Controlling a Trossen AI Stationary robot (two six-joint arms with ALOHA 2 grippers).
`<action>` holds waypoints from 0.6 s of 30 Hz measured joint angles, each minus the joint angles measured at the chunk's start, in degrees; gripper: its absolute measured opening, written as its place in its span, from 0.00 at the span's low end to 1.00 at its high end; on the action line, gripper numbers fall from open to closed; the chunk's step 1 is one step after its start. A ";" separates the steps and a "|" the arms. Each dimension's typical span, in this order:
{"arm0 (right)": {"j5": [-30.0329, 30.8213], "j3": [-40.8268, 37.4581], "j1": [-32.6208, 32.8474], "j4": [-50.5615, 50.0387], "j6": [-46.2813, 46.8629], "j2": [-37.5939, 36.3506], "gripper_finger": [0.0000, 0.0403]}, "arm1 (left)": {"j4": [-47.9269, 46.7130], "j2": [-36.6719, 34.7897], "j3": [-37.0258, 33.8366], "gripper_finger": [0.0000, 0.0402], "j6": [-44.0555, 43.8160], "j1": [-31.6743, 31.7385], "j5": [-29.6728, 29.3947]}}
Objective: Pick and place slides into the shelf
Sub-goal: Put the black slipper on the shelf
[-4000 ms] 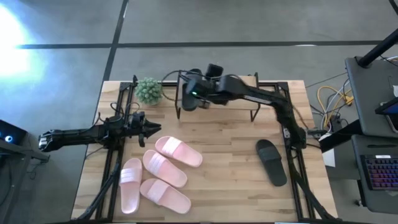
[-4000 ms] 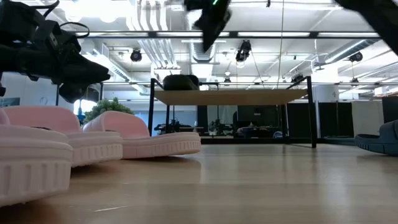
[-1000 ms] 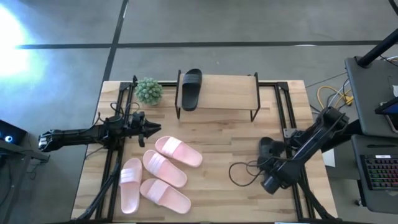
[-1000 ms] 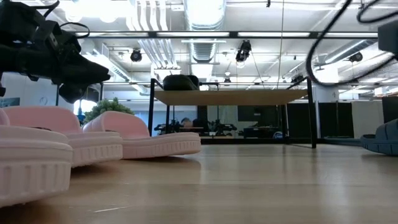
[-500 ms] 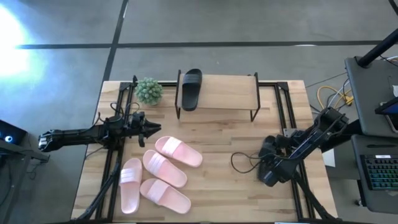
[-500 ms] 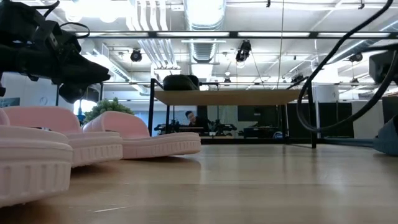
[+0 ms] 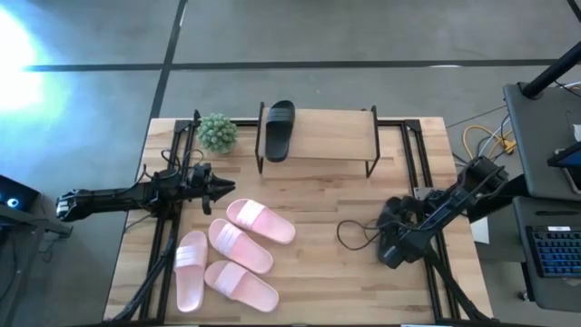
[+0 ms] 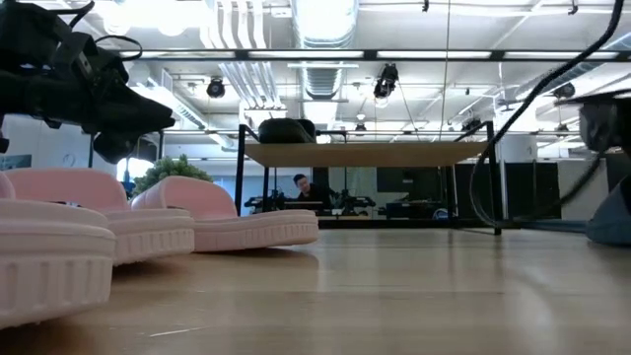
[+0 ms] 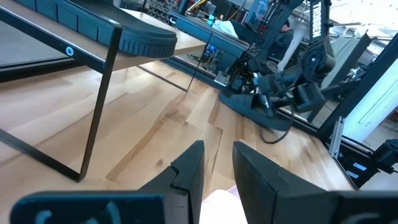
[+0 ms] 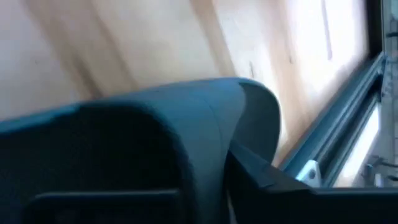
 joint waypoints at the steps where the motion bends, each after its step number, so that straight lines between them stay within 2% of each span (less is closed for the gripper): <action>1: 0.18 0.85 -0.15 0.17 -0.49 -0.04 0.05 | -0.01 0.00 0.00 0.17 0.01 0.02 -0.01; 4: 0.50 4.30 -1.06 -1.68 -2.10 -0.09 0.04 | -0.01 0.00 0.00 0.17 -0.01 0.01 -0.01; 6: 3.16 7.92 -1.74 -2.67 -4.60 -0.37 0.03 | -0.01 0.00 0.00 0.17 -0.01 0.00 0.01; 13: 20.62 27.28 -6.43 -7.04 -20.36 -0.78 0.03 | -0.01 0.00 0.00 0.17 -0.01 0.00 -0.01; 18: 28.80 35.80 -15.35 -8.43 -33.30 -0.80 0.03 | -0.02 0.00 0.00 0.17 0.00 0.01 -0.01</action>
